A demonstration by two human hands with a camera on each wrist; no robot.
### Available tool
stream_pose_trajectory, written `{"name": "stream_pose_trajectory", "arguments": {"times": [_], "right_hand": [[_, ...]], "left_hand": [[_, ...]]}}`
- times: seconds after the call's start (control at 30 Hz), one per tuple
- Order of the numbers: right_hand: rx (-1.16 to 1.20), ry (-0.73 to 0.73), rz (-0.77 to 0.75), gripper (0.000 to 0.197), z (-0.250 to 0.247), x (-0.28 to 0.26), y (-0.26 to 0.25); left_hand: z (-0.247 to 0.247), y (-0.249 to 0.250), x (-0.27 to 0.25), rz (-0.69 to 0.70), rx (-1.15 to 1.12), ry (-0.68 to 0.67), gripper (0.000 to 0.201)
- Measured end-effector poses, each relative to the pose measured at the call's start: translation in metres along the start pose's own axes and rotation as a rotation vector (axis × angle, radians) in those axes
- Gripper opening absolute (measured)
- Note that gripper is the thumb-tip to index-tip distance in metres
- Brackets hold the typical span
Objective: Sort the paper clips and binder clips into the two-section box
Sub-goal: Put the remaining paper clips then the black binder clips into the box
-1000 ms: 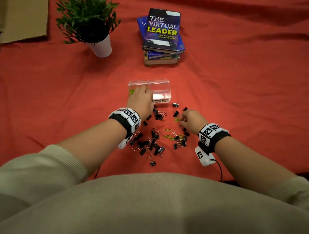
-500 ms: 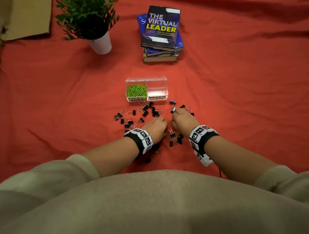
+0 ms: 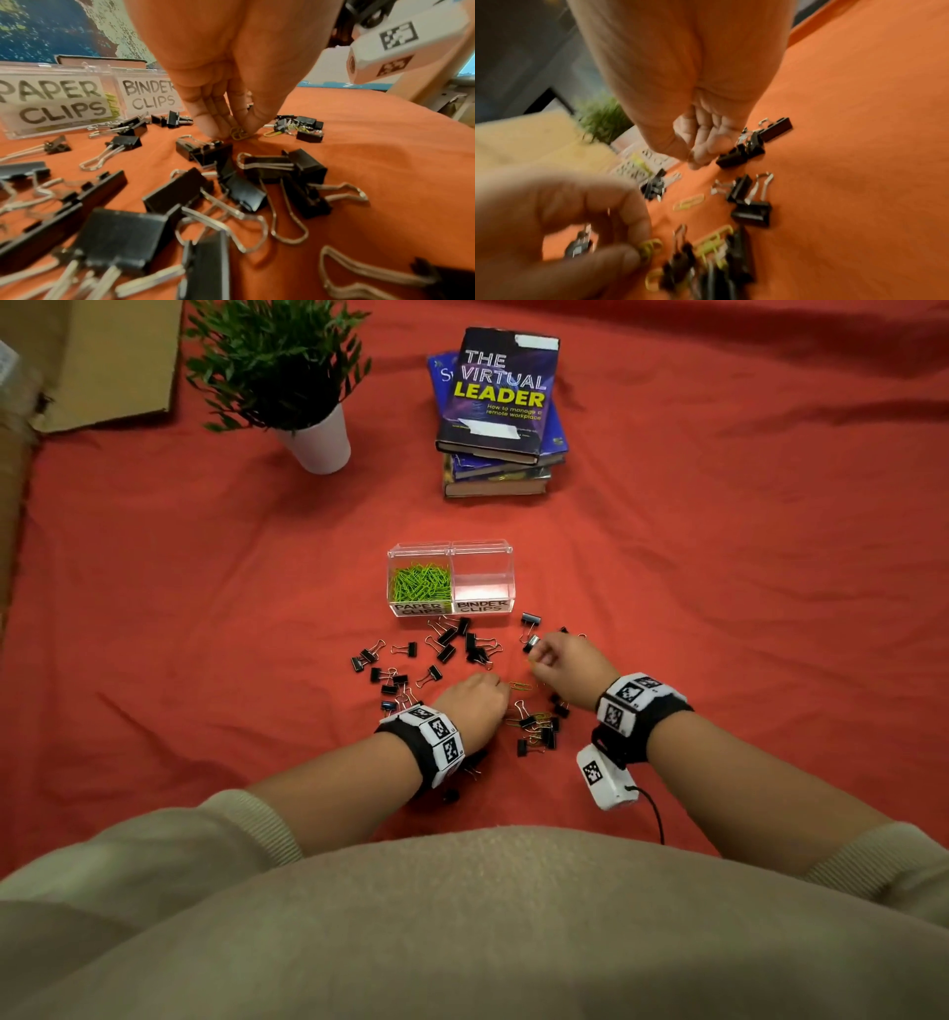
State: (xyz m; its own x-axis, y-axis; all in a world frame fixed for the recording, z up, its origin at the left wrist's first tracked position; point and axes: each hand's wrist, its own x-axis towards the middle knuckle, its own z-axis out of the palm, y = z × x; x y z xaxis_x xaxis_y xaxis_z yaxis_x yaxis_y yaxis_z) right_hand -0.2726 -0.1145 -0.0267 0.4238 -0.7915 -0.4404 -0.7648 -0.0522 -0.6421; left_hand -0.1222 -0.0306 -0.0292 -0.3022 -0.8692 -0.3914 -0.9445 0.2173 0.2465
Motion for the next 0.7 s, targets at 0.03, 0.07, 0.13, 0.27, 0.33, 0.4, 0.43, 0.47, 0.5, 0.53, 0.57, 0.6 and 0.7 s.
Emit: {"name": "stream_pose_trajectory", "arguments": {"times": [0.03,0.07,0.13,0.27,0.33,0.4,0.43,0.47,0.5,0.53,0.57,0.6,0.7], "right_hand": [[0.095,-0.010,0.031,0.013,-0.004,0.000,0.001],[0.189,-0.026,0.069,0.017,-0.007,0.001,0.001],[0.281,-0.055,0.121,0.022,-0.008,0.003,0.000],[-0.042,-0.066,0.030,0.013,0.002,0.003,-0.008],[-0.273,-0.108,-0.055,0.014,0.010,0.004,-0.012],[-0.481,-0.147,-0.103,0.020,0.017,0.007,-0.017],[-0.551,-0.173,-0.095,0.023,0.018,0.009,-0.020],[-0.594,-0.200,-0.078,0.025,0.020,0.010,-0.022],[-0.619,-0.229,-0.056,0.025,0.021,0.011,-0.024],[-0.639,-0.250,-0.040,0.025,0.022,0.012,-0.026],[-0.657,-0.262,-0.029,0.025,0.023,0.011,-0.026],[-0.676,-0.263,-0.025,0.027,0.023,0.008,-0.027],[-0.704,-0.221,-0.081,0.033,0.028,-0.001,-0.023]], "left_hand": [[-0.003,-0.001,0.001,-0.015,-0.027,0.008,0.025],[-0.005,-0.003,0.002,-0.041,-0.074,0.012,0.024],[-0.010,-0.009,0.004,-0.116,-0.221,0.022,0.019],[-0.020,-0.022,0.005,-0.253,-0.572,0.076,0.011],[-0.025,-0.027,0.006,-0.256,-0.691,0.101,0.019],[-0.029,-0.030,0.006,-0.214,-0.770,0.093,0.028],[-0.031,-0.031,0.006,-0.198,-0.815,0.076,0.032],[-0.032,-0.032,0.006,-0.197,-0.870,0.060,0.035],[-0.033,-0.031,0.006,-0.211,-0.930,0.042,0.035],[-0.034,-0.031,0.007,-0.233,-0.990,0.028,0.034],[-0.035,-0.030,0.007,-0.262,-1.043,0.014,0.033],[-0.037,-0.028,0.007,-0.293,-1.090,-0.001,0.033],[-0.040,-0.024,0.007,-0.379,-1.187,-0.060,0.035]]}}
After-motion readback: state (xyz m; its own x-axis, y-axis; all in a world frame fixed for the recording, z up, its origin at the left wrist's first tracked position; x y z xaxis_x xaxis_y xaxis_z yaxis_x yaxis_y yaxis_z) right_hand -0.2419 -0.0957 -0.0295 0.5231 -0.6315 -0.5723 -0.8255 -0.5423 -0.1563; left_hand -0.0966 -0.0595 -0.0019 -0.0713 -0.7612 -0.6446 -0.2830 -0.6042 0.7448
